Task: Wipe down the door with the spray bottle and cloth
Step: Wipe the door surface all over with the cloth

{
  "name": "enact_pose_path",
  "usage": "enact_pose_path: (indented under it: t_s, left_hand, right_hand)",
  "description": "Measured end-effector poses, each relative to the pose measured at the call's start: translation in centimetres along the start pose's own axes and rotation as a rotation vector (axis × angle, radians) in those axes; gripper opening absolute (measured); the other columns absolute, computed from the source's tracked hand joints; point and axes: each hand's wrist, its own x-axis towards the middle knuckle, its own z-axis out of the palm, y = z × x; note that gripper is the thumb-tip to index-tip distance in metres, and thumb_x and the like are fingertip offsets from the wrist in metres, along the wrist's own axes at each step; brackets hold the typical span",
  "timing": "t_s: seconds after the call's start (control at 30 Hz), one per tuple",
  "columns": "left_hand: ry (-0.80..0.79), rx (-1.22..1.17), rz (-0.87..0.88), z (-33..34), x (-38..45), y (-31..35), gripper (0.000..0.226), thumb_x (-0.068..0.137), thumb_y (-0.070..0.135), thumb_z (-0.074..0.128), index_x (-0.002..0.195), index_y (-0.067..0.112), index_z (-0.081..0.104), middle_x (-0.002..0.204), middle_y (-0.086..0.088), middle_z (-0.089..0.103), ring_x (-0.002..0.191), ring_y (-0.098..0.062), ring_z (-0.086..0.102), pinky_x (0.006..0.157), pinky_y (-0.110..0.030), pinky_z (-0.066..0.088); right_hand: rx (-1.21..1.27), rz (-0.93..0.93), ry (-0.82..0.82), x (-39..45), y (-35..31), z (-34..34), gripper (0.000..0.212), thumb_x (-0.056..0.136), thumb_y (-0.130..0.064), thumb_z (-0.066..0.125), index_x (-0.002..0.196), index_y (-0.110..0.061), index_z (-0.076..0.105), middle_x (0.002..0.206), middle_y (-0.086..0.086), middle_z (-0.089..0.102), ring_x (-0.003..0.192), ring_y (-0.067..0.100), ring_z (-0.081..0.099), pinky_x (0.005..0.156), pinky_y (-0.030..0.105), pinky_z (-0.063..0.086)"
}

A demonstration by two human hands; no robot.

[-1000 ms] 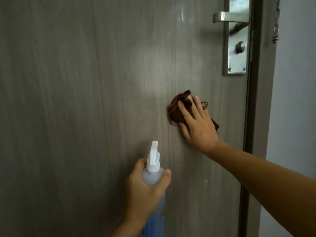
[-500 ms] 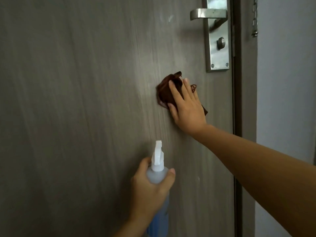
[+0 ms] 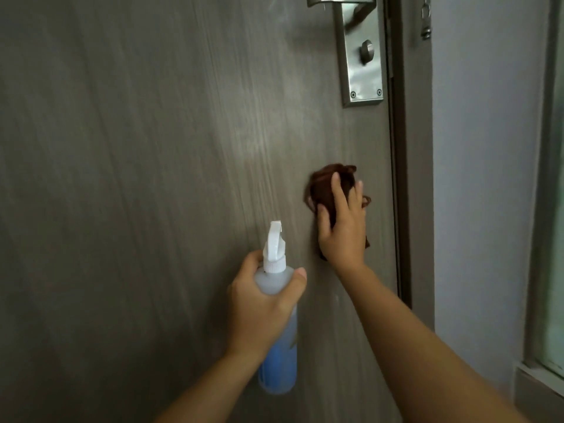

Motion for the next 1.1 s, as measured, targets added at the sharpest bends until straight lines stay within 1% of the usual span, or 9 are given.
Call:
enact_pose_path:
  t_s: [0.07, 0.17, 0.37, 0.47, 0.57, 0.73, 0.9, 1.0, 1.1]
  left_hand:
    - [-0.01, 0.0, 0.008, 0.0, 0.1, 0.1, 0.029, 0.072, 0.04, 0.083, 0.091, 0.024, 0.068, 0.077, 0.005, 0.072, 0.069, -0.011, 0.071, 0.061, -0.022, 0.055]
    - [-0.042, 0.007, 0.009, 0.2, -0.1, -0.2, 0.03, 0.074, 0.041, 0.083, 0.093, 0.024, 0.068, 0.08, 0.004, 0.072, 0.073, -0.014, 0.073, 0.065, -0.029, 0.06]
    - [-0.093, 0.013, -0.032, 1.2, -2.6, -2.9, 0.037, 0.068, 0.052, 0.081, 0.093, 0.026, 0.07, 0.077, 0.006, 0.073, 0.068, -0.012, 0.071, 0.065, -0.035, 0.06]
    - [-0.123, 0.012, -0.067, 2.8, -4.3, -4.6, 0.042, 0.065, 0.054, 0.08, 0.098, 0.029, 0.073, 0.079, 0.011, 0.075, 0.07, -0.006, 0.072, 0.065, -0.026, 0.057]
    - [-0.156, 0.02, -0.126, 4.3, -6.0, -5.9, 0.044, 0.062, 0.053, 0.08, 0.101, 0.033, 0.073, 0.084, 0.018, 0.076, 0.075, -0.001, 0.073, 0.067, -0.017, 0.054]
    - [-0.187, 0.071, -0.176, 6.3, -6.9, -7.9, 0.043, 0.061, 0.057, 0.079, 0.095, 0.033, 0.071, 0.08, 0.017, 0.075, 0.071, -0.002, 0.071, 0.065, -0.021, 0.056]
    - [-0.199, 0.113, -0.226, 8.0, -7.7, -9.2, 0.033, 0.07, 0.045, 0.088, 0.094, 0.03, 0.07, 0.08, 0.019, 0.074, 0.072, -0.001, 0.07, 0.062, -0.017, 0.053]
    - [-0.198, 0.124, -0.258, 8.8, -8.8, -10.0, 0.04, 0.062, 0.056, 0.08, 0.09, 0.03, 0.068, 0.076, 0.019, 0.073, 0.068, -0.002, 0.069, 0.06, -0.02, 0.052]
    - [-0.202, 0.148, -0.275, 9.2, -9.4, -10.5, 0.035, 0.063, 0.051, 0.083, 0.085, 0.029, 0.067, 0.075, 0.021, 0.072, 0.067, -0.001, 0.068, 0.057, -0.015, 0.047]
  right_hand:
    - [0.034, 0.121, 0.033, -2.3, 0.6, 0.3, 0.065, 0.105, -0.028, 0.051, 0.163, -0.029, 0.021, 0.169, 0.011, 0.02, 0.159, 0.027, 0.0, 0.125, 0.06, 0.018]
    - [0.015, 0.168, 0.03, -4.4, 1.8, 0.0, 0.066, 0.105, -0.027, 0.051, 0.163, -0.03, 0.019, 0.169, 0.012, 0.02, 0.158, 0.026, -0.001, 0.125, 0.06, 0.017]
    - [-0.103, 0.018, -0.113, -4.6, 4.2, -2.8, 0.067, 0.106, -0.025, 0.051, 0.162, -0.037, 0.017, 0.169, 0.007, 0.023, 0.158, 0.024, 0.005, 0.12, 0.062, 0.03]
    - [-0.181, -0.09, -0.136, -3.8, 5.3, -3.7, 0.068, 0.104, -0.022, 0.054, 0.162, -0.036, 0.021, 0.169, 0.008, 0.023, 0.158, 0.028, 0.01, 0.11, 0.063, 0.043]
    - [-0.246, -0.15, -0.171, -3.6, 6.5, -4.2, 0.068, 0.104, -0.021, 0.054, 0.162, -0.035, 0.023, 0.17, 0.006, 0.02, 0.158, 0.03, 0.01, 0.114, 0.062, 0.039]
    - [-0.199, -0.127, -0.204, -4.2, 7.5, -4.5, 0.07, 0.104, -0.02, 0.055, 0.162, -0.037, 0.021, 0.171, 0.005, 0.017, 0.159, 0.028, 0.007, 0.12, 0.06, 0.031]
    - [-0.129, -0.093, -0.225, -4.7, 7.9, -4.5, 0.072, 0.104, -0.017, 0.056, 0.162, -0.038, 0.02, 0.172, 0.002, 0.01, 0.159, 0.029, 0.002, 0.122, 0.059, 0.027]
    - [-0.109, -0.083, -0.244, -5.2, 8.2, -4.4, 0.073, 0.104, -0.016, 0.056, 0.162, -0.039, 0.019, 0.173, 0.002, 0.009, 0.159, 0.03, 0.0, 0.121, 0.063, 0.025]
    - [-0.107, -0.088, -0.265, -5.5, 8.4, -4.3, 0.073, 0.104, -0.017, 0.055, 0.163, -0.038, 0.018, 0.173, 0.002, 0.009, 0.159, 0.03, -0.002, 0.122, 0.066, 0.021]
